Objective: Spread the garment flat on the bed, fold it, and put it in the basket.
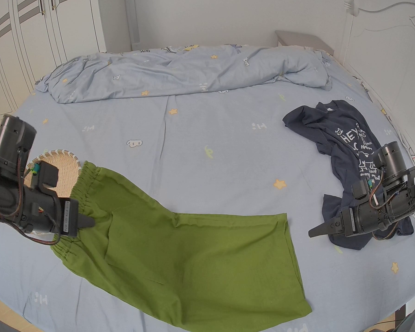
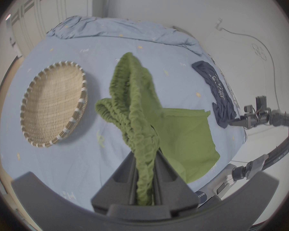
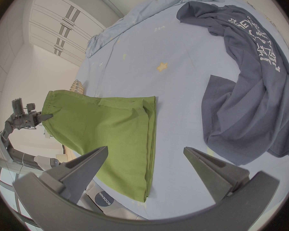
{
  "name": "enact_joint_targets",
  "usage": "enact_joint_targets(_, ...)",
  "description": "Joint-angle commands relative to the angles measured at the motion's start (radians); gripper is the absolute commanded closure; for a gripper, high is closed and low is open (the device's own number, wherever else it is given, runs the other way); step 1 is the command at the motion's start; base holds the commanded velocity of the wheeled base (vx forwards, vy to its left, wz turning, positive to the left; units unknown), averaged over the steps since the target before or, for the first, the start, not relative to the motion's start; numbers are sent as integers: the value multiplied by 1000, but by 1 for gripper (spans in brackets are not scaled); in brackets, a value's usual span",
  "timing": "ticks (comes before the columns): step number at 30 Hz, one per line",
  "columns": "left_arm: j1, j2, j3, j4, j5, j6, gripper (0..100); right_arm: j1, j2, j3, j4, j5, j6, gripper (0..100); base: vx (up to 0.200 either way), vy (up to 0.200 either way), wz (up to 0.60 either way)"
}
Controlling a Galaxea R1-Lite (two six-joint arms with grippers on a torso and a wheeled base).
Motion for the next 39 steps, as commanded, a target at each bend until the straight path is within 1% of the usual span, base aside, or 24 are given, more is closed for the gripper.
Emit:
enact_joint_targets(1, -244, 112, -116, 17, 136, -117, 100, -19, 62, -29, 0, 0, -1, 0, 0, 0, 0)
enact_joint_targets(4, -318, 164, -180, 21, 149, -195, 100, -21, 61, -27, 0, 1, -1, 0, 0, 0, 0)
enact_joint_targets(5, -341, 181, -192, 23, 159, -202, 100, -22, 61, -27, 0, 0, -1, 0, 0, 0, 0)
enact_joint_targets(6, -344, 182, -194, 21, 161, -204, 100, -21, 61, -27, 0, 0, -1, 0, 0, 0, 0)
enact_joint_targets(10, -468, 262, -234, 21, 239, -235, 100, -22, 59, -27, 0, 1, -1, 0, 0, 0, 0)
enact_joint_targets(11, -493, 276, -241, 21, 251, -252, 100, -22, 59, -27, 0, 0, -1, 0, 0, 0, 0)
enact_joint_targets(12, -493, 276, -241, 21, 251, -252, 100, -22, 59, -27, 0, 0, -1, 0, 0, 0, 0)
enact_joint_targets(13, -539, 303, -255, 21, 268, -279, 100, -27, 59, -27, 0, 0, -1, 0, 0, 0, 0)
enact_joint_targets(14, -557, 314, -260, 21, 273, -284, 100, -31, 59, -27, 0, 0, -1, 0, 0, 0, 0)
enact_joint_targets(15, -557, 314, -260, 21, 273, -284, 100, -31, 59, -27, 0, 0, -1, 0, 0, 0, 0)
enact_joint_targets(17, -594, 345, -278, 17, 273, -288, 100, -35, 59, -24, 0, 0, -1, 0, 0, 0, 0)
enact_joint_targets(20, -631, 369, -309, 15, 276, -322, 100, -36, 59, -23, 0, 0, -1, 0, 0, 0, 0)
enact_joint_targets(21, -631, 369, -309, 15, 276, -322, 100, -36, 59, -23, 0, 0, -1, 0, 0, 0, 0)
enact_joint_targets(22, -665, 375, -327, 13, 285, -348, 100, -36, 59, -21, 0, 0, 0, 0, 0, 0, 0)
enact_joint_targets(25, -692, 391, -335, 7, 299, -351, 100, -38, 59, -21, 0, 0, 0, 0, 0, 0, 0)
enact_joint_targets(29, -699, 441, -370, -3, 319, -359, 100, -39, 59, -21, 0, 0, 0, 0, 0, 0, 0)
enact_joint_targets(33, -715, 471, -387, -29, 322, -388, 100, -48, 62, -21, 0, 0, -1, 0, 0, 0, 0)
enact_joint_targets(35, -738, 486, -387, -66, 323, -406, 100, -50, 62, -21, 0, 0, -1, 0, 0, 0, 0)
enact_joint_targets(39, -752, 509, -386, -115, 325, -408, 100, -50, 62, -20, 0, 0, -1, 0, 0, 0, 0)
